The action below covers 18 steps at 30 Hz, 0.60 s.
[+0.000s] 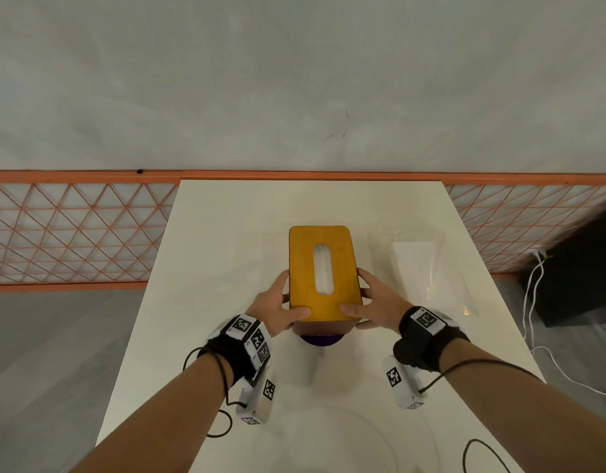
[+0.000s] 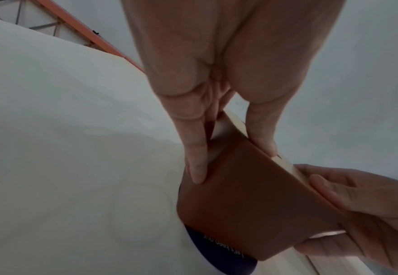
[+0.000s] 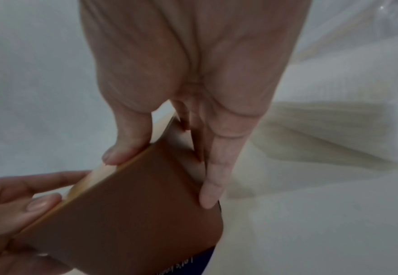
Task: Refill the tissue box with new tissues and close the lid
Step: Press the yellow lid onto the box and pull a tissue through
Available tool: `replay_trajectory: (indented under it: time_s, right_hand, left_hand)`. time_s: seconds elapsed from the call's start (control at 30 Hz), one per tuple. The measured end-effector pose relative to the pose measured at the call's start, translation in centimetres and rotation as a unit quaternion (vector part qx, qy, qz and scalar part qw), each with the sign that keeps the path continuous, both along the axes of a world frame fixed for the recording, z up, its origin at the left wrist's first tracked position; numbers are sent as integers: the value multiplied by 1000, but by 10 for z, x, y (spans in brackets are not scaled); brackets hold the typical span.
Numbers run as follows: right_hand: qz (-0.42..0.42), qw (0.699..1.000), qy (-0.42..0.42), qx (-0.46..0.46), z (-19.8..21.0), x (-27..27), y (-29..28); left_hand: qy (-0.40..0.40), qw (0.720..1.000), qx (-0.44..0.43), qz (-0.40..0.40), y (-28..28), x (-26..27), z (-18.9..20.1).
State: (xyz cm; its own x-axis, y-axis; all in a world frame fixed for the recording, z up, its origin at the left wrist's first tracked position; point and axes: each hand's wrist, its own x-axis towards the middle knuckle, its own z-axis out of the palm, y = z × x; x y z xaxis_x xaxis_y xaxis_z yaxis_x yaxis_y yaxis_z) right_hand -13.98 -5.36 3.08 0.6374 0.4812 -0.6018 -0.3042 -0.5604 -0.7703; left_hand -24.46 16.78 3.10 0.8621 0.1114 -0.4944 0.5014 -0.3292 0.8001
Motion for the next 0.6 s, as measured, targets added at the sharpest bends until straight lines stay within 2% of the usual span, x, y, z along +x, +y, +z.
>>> replay_trajectory:
  time_s: [0.1, 0.17, 0.3, 0.37, 0.47, 0.6]
  right_hand:
    - [16, 998, -47, -42, 5, 7, 3]
    - [28, 990, -120, -68, 10, 18, 9]
    - [103, 935, -321, -113, 21, 51, 25]
    - [146, 916, -347, -138, 27, 64, 35]
    - [221, 891, -344, -197, 32, 73, 47]
    - [253, 854, -368, -265, 37, 73, 59]
  left_hand:
    - [-5, 997, 64, -42, 4, 6, 3]
    - [-17, 994, 84, -68, 6, 11, 7]
    - [3, 982, 137, -129, 8, 26, 14]
    - [27, 975, 160, -152, 6, 35, 16]
    - [44, 964, 188, -180, 2, 41, 18]
    - [44, 960, 206, -185, 2, 41, 15]
